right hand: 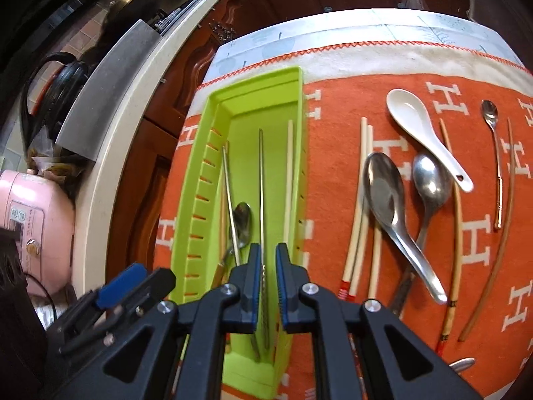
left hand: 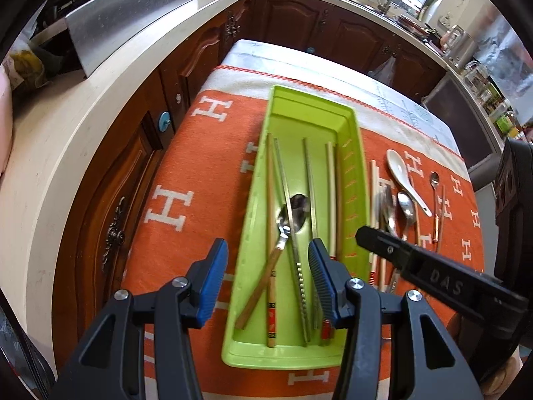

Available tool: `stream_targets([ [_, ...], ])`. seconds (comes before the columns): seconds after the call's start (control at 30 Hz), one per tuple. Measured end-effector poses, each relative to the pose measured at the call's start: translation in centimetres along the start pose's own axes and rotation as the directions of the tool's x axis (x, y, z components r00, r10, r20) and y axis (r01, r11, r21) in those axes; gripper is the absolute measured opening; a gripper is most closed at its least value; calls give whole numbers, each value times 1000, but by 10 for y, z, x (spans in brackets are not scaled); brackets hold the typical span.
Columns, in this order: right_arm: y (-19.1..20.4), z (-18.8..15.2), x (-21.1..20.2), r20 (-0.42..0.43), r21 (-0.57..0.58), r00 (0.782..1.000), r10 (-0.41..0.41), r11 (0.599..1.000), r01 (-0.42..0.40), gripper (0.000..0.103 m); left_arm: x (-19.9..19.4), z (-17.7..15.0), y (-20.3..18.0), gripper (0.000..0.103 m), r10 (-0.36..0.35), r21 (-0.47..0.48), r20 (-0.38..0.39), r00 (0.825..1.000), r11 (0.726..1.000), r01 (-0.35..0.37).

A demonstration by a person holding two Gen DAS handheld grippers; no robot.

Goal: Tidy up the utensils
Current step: 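Open both tools to release the chopsticks and withdraw from the tray, then grasp a brown chopstick with the right tool while the left tool grasps a wooden chopstick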

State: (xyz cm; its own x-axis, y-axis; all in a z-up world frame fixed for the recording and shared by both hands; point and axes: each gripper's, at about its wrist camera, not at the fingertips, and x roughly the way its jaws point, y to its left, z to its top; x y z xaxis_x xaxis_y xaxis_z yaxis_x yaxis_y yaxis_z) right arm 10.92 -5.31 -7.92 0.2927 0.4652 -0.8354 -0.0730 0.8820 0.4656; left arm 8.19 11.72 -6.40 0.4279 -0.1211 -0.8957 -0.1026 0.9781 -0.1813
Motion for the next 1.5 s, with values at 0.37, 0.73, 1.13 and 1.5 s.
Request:
stream_targets([
  [0.37, -42, -34, -57, 62, -56, 997, -46, 997, 49, 9, -15, -14, -54, 49, -67, 103, -3, 998, 992, 67],
  [0.73, -136, -41, -103, 135, 111, 984, -113, 989, 98, 8, -3, -27, -127, 56, -137, 222, -35, 990, 965, 141],
  [1.13, -180, -29, -70, 93, 187, 980, -176, 970, 156, 8, 36, -27, -165, 55, -158, 248, -125, 980, 951, 185],
  [1.5, -166, -15, -43, 104, 108, 951, -291, 954, 280, 11, 44, -12, -155, 55, -169, 189, -131, 977, 963, 192],
])
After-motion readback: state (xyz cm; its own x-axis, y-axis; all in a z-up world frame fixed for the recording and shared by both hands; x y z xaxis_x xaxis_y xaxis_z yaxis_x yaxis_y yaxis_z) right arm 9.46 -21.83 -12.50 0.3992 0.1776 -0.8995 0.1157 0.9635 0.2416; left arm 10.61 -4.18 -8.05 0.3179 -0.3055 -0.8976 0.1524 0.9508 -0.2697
